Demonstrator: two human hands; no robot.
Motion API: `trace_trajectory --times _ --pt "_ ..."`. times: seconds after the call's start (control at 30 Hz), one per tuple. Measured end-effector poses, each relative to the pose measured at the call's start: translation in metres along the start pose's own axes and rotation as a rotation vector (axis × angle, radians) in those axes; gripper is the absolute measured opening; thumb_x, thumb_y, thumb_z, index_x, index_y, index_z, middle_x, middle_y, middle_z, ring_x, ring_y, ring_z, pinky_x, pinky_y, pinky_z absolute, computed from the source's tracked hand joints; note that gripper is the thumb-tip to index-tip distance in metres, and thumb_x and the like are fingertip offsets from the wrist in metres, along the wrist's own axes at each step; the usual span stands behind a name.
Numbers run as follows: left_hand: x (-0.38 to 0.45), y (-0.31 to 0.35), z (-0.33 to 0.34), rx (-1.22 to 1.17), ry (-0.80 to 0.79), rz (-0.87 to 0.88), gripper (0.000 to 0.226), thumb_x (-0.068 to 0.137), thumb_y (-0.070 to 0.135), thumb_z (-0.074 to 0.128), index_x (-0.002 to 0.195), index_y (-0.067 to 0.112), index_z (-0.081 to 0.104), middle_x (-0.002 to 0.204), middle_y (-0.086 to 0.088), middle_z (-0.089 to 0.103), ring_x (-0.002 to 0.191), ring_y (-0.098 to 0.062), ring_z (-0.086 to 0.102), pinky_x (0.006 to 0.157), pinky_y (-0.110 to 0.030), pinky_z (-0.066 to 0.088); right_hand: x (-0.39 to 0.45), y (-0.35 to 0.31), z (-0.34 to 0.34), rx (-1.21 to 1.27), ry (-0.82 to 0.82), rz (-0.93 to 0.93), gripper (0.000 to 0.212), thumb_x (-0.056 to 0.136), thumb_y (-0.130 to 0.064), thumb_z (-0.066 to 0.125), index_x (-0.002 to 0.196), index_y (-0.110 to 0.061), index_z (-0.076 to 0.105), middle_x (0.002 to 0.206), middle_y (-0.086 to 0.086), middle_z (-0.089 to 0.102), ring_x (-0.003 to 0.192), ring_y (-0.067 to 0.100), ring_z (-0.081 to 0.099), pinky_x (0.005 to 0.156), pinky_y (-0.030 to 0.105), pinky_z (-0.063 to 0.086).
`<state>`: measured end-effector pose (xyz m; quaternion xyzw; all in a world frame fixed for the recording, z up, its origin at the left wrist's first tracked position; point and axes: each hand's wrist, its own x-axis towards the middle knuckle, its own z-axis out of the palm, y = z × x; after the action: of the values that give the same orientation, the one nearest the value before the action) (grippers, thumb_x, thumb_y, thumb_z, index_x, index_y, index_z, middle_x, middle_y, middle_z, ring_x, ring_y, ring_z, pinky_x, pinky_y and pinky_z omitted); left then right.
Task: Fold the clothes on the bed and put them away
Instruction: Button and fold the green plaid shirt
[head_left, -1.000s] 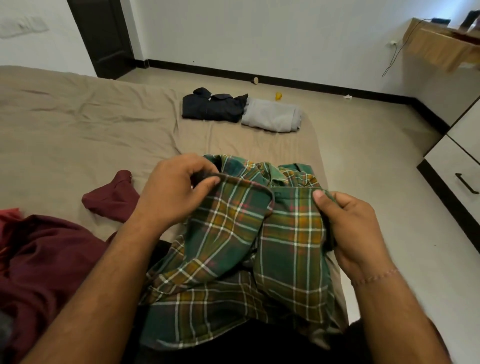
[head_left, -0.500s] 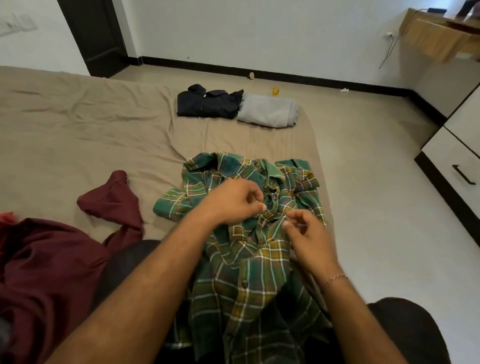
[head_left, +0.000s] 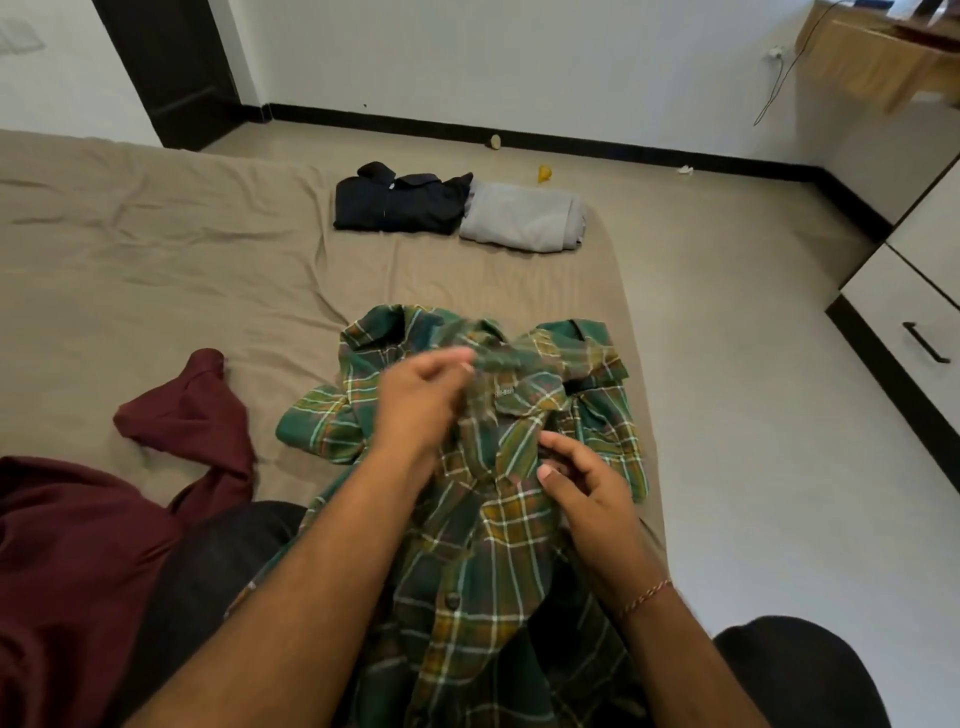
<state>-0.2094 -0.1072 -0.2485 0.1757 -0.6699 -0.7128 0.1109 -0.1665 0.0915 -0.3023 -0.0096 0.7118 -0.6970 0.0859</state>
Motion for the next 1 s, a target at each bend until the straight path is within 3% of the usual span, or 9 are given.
trace_trajectory --times 0.1,0.23,0.37,0.5,0.6,0.7,0.8,0.9,1.0 --pt "0.0 0.019 -0.051 -0.368 0.338 -0.044 0.013 0.093 0.004 0.069 0.099 0.012 0.077 0.083 -0.001 0.076 0.062 -0.006 0.067 0.054 -0.021 0.052 0.01 0.001 0.009 -0.074 0.022 -0.014 0.041 0.099 -0.01 0.066 0.133 -0.032 0.061 0.124 -0.003 0.069 0.109 0.015 0.069 0.096 0.033 0.058" --pt "0.016 0.006 -0.104 -0.55 0.667 -0.13 0.021 0.072 0.014 0.077 0.093 0.014 0.074 0.095 -0.01 0.07 0.076 -0.02 0.065 0.075 -0.037 0.055 0.026 -0.006 0.03 -0.171 0.068 0.003 0.074 0.098 -0.025 0.07 0.155 -0.047 0.027 0.134 -0.007 0.057 0.098 0.008 0.071 0.095 0.044 0.059" --pt "0.014 0.009 -0.099 0.063 0.789 0.041 0.041 0.073 0.027 0.069 0.114 0.032 0.067 0.126 -0.002 0.062 0.109 -0.02 0.062 0.102 -0.04 0.053 0.047 -0.011 0.053 -0.205 -0.035 0.098 0.085 0.095 -0.034 0.073 0.157 -0.052 0.017 0.149 -0.001 0.047 0.12 0.009 0.064 0.107 0.051 0.051" --pt "0.009 0.032 -0.054 0.451 0.184 0.421 0.03 0.089 0.014 0.068 0.112 0.033 0.066 0.115 0.01 0.064 0.092 -0.001 0.061 0.079 -0.007 0.046 0.076 -0.003 0.066 -0.402 0.145 0.144 0.081 0.095 -0.036 0.071 0.161 -0.028 0.024 0.161 0.005 0.038 0.145 0.027 0.042 0.119 0.042 0.036" --pt "0.023 0.028 -0.025 0.833 -0.307 0.528 0.021 0.094 0.02 0.065 0.11 0.029 0.074 0.107 0.012 0.069 0.091 -0.003 0.063 0.084 -0.017 0.05 0.103 0.0 0.059 -0.546 0.18 0.261 0.059 0.092 -0.037 0.07 0.145 -0.016 0.051 0.134 0.013 0.065 0.12 0.034 0.062 0.105 0.045 0.05" --pt "0.031 0.004 -0.022 0.957 -0.291 0.49 0.024 0.095 0.02 0.059 0.109 0.029 0.077 0.112 0.011 0.074 0.104 -0.012 0.067 0.095 -0.039 0.055 0.109 -0.002 0.055 -0.629 0.073 0.234 0.034 0.079 -0.042 0.078 0.104 -0.018 0.074 0.096 0.004 0.077 0.093 0.027 0.073 0.088 0.047 0.059" --pt "0.043 -0.017 -0.032 0.905 -0.381 0.458 0.037 0.094 0.017 0.06 0.127 0.028 0.072 0.129 0.008 0.068 0.12 -0.015 0.06 0.106 -0.046 0.049 0.096 -0.009 0.052 -0.663 0.088 0.067 0.027 0.085 -0.038 0.079 0.108 -0.024 0.075 0.102 -0.008 0.076 0.094 0.013 0.07 0.089 0.037 0.058" --pt "0.061 -0.022 -0.036 1.154 -0.276 0.426 0.057 0.095 0.032 0.06 0.149 0.044 0.046 0.163 0.008 0.034 0.148 -0.022 0.031 0.119 -0.064 0.026 0.086 -0.004 0.03 -0.876 -0.021 0.091 0.027 0.083 -0.042 0.078 0.106 -0.03 0.072 0.097 -0.011 0.074 0.091 0.012 0.07 0.086 0.038 0.059" --pt "0.083 -0.035 -0.051 1.218 -0.135 0.106 0.076 0.094 0.051 0.063 0.158 0.049 0.022 0.173 0.002 0.004 0.158 -0.029 0.008 0.117 -0.074 0.006 0.076 -0.005 0.013 -1.083 -0.16 0.23 0.029 0.085 -0.055 0.074 0.082 -0.026 0.073 0.08 -0.008 0.072 0.078 0.014 0.068 0.077 0.039 0.059"
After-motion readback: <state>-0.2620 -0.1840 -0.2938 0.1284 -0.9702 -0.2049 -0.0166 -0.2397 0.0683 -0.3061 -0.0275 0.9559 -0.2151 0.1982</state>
